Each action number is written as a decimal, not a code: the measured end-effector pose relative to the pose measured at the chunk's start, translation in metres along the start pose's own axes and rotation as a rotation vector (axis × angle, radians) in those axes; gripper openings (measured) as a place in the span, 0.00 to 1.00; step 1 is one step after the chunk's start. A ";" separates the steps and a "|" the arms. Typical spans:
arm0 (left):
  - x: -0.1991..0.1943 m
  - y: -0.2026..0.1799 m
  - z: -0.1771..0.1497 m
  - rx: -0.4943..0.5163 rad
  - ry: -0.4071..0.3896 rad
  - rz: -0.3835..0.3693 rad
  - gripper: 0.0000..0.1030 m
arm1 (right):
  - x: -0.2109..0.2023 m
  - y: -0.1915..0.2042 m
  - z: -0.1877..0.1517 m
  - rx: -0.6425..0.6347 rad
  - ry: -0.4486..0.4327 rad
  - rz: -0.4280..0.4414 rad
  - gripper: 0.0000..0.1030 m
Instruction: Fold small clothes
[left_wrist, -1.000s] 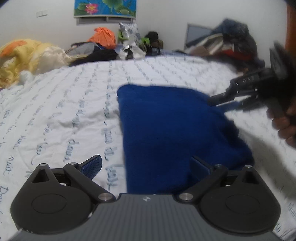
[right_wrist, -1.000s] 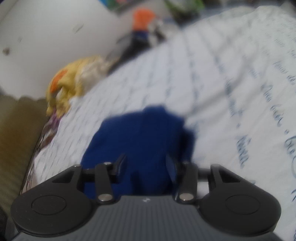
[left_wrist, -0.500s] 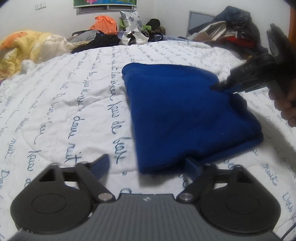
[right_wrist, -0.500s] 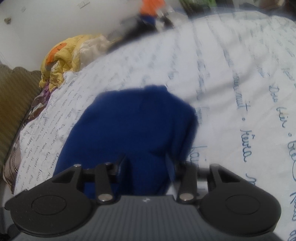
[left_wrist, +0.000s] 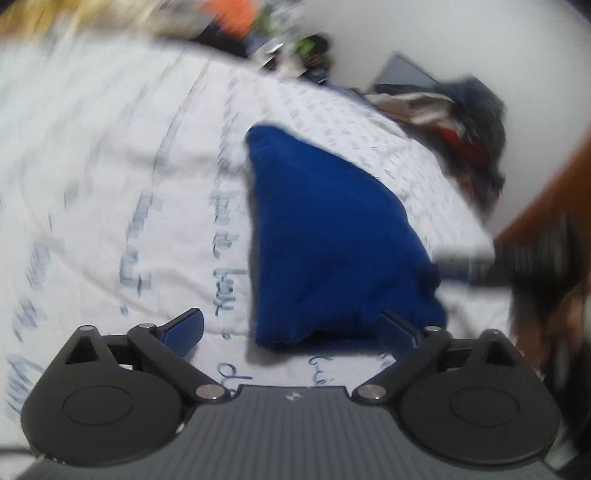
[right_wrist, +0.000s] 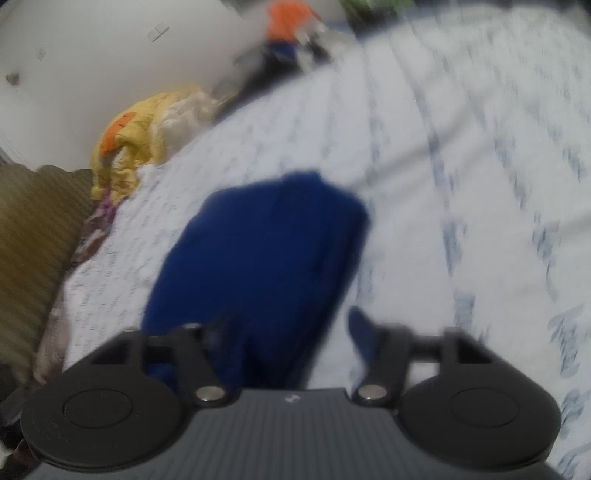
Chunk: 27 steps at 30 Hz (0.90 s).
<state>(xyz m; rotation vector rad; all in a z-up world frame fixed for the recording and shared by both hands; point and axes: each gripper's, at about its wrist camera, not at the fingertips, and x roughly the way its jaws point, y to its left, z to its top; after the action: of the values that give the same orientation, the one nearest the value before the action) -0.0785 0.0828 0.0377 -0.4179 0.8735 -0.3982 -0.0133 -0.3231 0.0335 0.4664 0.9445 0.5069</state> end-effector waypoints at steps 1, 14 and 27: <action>0.008 0.005 0.004 -0.051 0.023 -0.021 0.87 | 0.005 0.002 -0.007 0.000 0.049 0.002 0.69; 0.032 -0.031 0.008 0.223 0.105 0.116 0.38 | 0.004 0.039 -0.039 -0.436 0.106 -0.114 0.13; 0.116 -0.037 0.141 0.187 -0.035 0.255 0.86 | 0.059 -0.029 0.102 0.073 -0.094 -0.042 0.92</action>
<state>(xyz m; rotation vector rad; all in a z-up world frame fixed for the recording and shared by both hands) 0.0955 0.0203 0.0621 -0.1379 0.8351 -0.2338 0.1079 -0.3265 0.0301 0.5312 0.8826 0.4103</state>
